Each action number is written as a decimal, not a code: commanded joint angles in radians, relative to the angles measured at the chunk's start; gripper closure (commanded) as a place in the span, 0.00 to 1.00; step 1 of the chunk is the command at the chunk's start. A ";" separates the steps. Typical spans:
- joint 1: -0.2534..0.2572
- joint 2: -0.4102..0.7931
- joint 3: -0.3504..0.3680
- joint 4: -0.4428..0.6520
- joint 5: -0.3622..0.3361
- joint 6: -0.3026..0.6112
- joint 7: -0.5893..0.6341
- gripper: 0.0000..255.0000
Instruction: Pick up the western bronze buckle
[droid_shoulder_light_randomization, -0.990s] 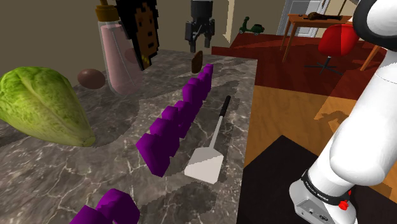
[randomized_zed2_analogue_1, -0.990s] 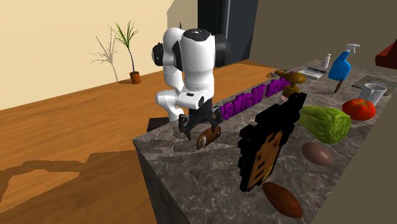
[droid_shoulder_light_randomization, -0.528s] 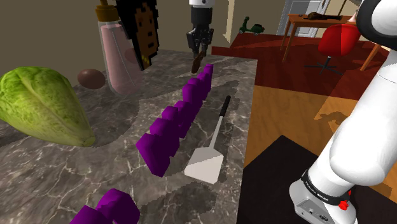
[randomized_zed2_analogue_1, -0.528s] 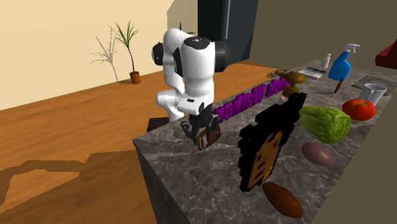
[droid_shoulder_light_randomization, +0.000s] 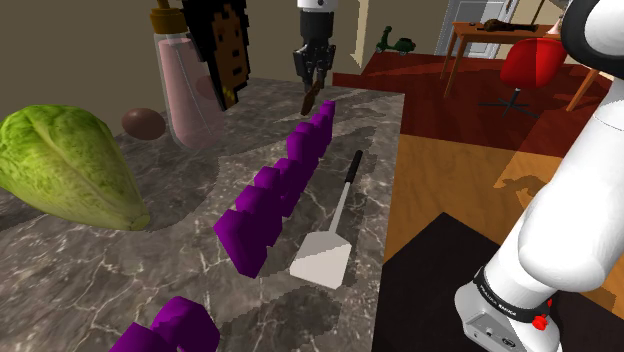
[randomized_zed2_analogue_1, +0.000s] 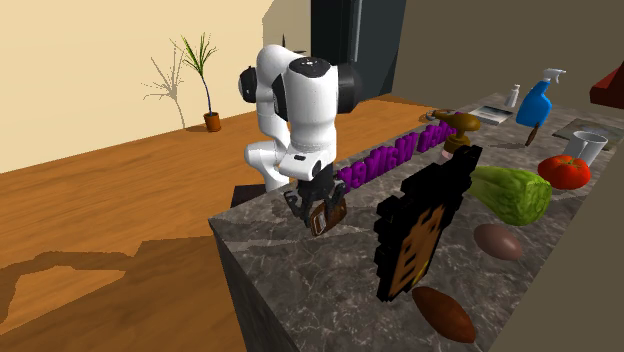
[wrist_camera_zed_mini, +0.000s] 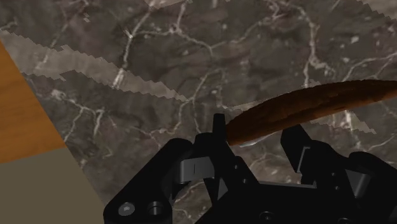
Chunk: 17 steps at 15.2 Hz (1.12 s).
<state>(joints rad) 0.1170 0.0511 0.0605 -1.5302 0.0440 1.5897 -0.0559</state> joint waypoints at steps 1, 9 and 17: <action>-0.001 0.006 -0.001 0.018 -0.001 -0.015 0.000 1.00; 0.000 0.049 0.000 0.186 -0.003 -0.139 0.007 1.00; 0.002 0.102 0.001 0.346 -0.006 -0.246 0.013 1.00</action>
